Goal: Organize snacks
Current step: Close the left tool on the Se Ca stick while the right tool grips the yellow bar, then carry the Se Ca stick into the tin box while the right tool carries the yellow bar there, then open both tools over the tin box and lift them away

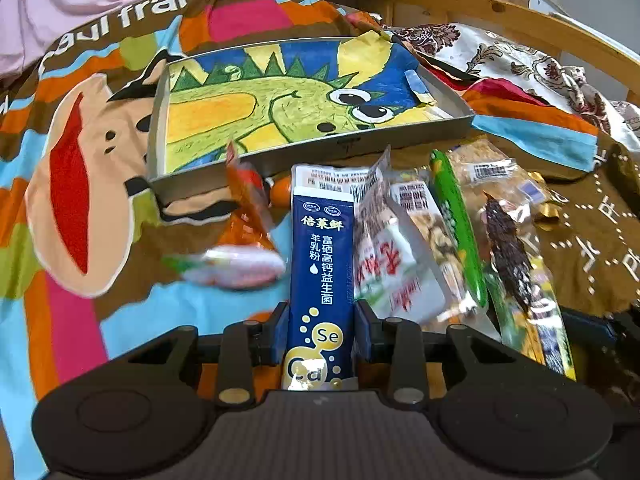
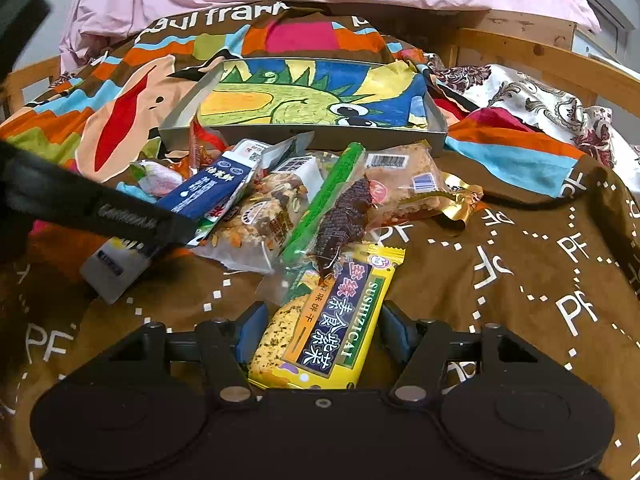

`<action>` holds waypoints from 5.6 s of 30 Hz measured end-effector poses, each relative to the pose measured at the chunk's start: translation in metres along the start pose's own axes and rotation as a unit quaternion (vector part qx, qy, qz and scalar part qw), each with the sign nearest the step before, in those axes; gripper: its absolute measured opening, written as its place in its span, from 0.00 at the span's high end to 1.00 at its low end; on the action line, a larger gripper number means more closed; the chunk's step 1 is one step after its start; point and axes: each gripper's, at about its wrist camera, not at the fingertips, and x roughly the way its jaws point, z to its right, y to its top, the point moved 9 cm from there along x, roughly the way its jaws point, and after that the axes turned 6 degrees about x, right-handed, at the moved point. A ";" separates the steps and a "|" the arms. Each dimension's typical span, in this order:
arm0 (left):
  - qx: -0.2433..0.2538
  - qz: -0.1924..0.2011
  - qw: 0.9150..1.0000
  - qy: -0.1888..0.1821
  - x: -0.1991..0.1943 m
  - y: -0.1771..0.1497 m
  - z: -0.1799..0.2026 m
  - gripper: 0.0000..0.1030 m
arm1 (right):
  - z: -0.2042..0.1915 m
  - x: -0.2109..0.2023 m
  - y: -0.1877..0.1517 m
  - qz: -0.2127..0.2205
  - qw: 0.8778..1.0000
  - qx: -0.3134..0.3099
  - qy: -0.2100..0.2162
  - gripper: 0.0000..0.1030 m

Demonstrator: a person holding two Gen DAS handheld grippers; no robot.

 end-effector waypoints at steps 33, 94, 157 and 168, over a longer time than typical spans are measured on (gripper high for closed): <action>0.007 0.019 1.000 0.024 -0.071 -0.029 0.048 0.66 | -0.013 -0.047 -0.014 0.048 0.986 -0.155 -0.042 0.48; -0.115 0.063 0.989 0.069 0.147 0.203 -0.034 0.66 | 0.086 0.181 0.221 0.124 0.991 -0.037 0.044 0.49; -0.132 0.243 0.949 0.152 -0.177 0.012 -0.017 0.00 | 0.053 -0.151 0.070 0.287 0.955 -0.052 -0.044 0.00; -0.129 0.171 0.970 0.113 -0.141 -0.032 -0.024 0.00 | 0.029 -0.109 0.042 0.175 0.982 -0.077 -0.010 0.01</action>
